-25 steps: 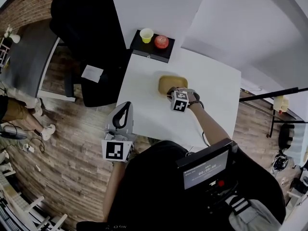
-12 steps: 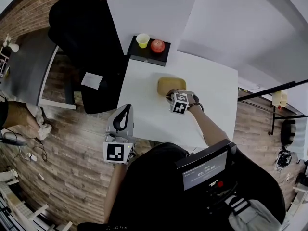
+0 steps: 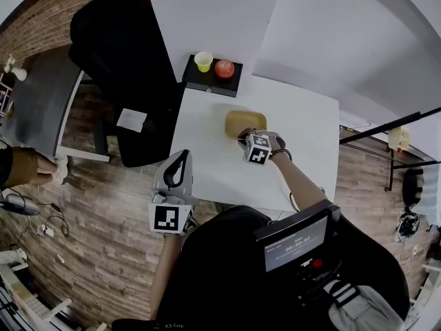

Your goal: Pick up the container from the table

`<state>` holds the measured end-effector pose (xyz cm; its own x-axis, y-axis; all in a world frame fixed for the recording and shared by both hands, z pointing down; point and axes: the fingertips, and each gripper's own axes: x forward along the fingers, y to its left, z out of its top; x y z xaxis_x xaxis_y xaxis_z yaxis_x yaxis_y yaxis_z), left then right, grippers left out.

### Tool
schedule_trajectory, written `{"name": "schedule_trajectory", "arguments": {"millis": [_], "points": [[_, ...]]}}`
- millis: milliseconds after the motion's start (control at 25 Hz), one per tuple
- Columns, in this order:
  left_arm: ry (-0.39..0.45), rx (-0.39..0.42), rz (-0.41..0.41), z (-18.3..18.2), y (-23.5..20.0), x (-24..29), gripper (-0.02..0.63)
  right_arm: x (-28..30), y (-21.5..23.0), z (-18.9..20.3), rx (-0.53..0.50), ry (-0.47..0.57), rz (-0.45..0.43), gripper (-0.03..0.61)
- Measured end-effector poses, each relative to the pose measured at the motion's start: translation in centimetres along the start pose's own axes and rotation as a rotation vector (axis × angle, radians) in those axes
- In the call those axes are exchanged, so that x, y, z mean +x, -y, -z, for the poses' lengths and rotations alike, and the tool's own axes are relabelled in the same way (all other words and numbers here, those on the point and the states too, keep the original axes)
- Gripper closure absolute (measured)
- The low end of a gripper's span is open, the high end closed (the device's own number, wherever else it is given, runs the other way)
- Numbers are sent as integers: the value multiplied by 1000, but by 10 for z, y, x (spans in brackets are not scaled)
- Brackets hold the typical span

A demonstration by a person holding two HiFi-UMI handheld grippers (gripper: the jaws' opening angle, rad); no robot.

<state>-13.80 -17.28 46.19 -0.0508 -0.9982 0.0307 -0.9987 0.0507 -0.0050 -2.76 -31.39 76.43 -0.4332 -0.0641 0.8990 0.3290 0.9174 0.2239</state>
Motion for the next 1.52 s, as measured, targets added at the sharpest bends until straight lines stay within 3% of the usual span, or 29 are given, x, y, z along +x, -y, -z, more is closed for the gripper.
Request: {"name": "schedule_trajectory", "arguments": {"millis": [1520], "points": [[46, 19, 144, -28, -15, -13, 617, -59, 1, -65, 136, 70, 127, 555]]}}
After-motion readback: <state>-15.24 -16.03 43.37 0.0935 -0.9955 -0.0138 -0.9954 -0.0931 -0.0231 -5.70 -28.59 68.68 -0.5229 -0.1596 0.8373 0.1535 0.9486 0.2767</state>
